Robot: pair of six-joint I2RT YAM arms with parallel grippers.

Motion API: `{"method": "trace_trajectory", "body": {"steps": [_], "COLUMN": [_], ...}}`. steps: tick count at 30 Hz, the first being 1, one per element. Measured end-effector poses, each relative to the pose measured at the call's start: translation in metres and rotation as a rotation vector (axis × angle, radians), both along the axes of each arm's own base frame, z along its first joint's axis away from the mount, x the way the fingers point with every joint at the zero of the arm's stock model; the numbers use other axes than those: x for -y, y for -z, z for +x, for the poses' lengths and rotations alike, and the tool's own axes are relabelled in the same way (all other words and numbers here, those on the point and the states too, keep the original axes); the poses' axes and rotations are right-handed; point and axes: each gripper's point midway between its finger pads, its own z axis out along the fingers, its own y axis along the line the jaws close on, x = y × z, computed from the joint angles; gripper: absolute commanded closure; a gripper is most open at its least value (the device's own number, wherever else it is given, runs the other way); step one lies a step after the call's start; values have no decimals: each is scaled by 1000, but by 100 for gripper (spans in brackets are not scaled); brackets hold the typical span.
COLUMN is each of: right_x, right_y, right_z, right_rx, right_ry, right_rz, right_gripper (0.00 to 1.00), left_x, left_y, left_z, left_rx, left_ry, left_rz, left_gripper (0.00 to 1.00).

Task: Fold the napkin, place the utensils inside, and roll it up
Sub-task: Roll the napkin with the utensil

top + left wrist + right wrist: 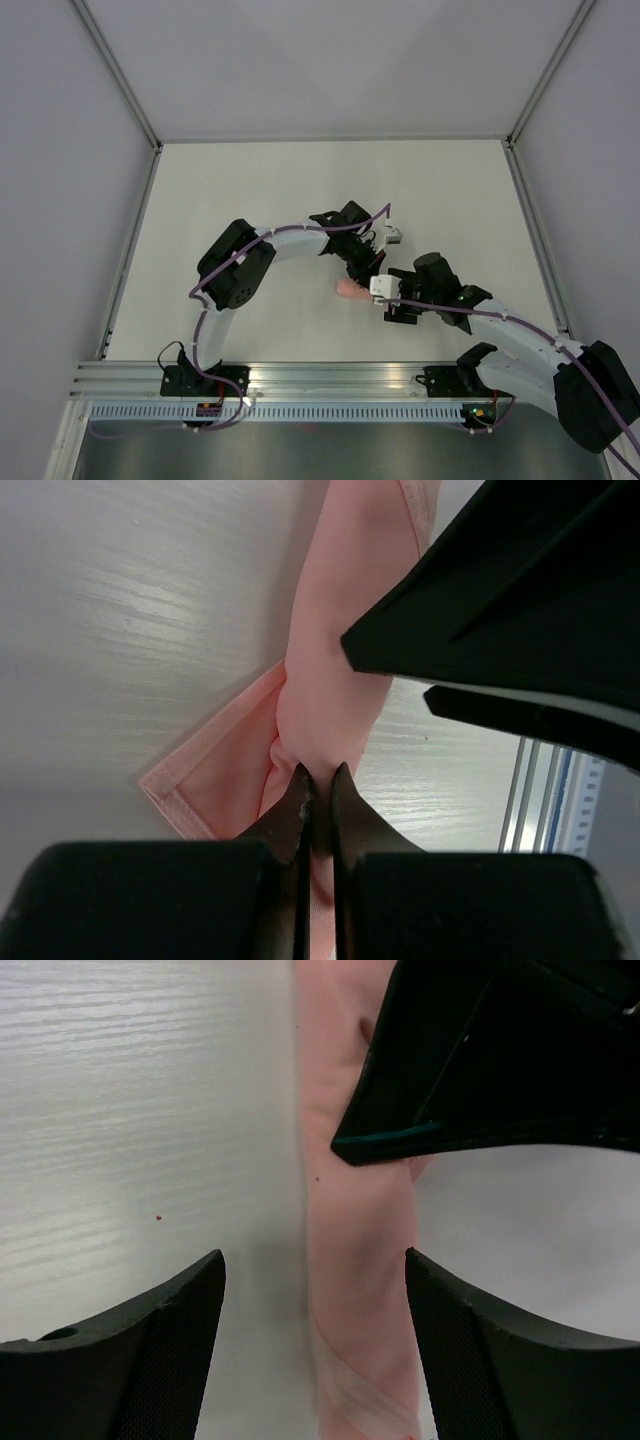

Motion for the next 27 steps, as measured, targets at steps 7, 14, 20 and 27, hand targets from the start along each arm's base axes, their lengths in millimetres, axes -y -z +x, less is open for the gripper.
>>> {"method": "trace_trajectory", "body": {"steps": [7,14,20,27], "right_x": [-12,-10,-11,-17], "right_y": [2,15,18,16], "right_z": [13,11,10,12], "right_rx": [117,116,104,57], "right_ry": [-3,-3,-12,-28], "right_rz": [-41,-83,-92,-114], "right_gripper": [31,61,73,78], "left_x": [-2,-6,-10,-22], "left_y": [1,2,6,1], "left_z": [-11,-16,-15,-5], "left_rx": [-81,-152,-191,-166], "left_ry": [14,12,-11,-93], "left_rz": [8,14,30,40], "left_gripper": [95,72,57,54]}}
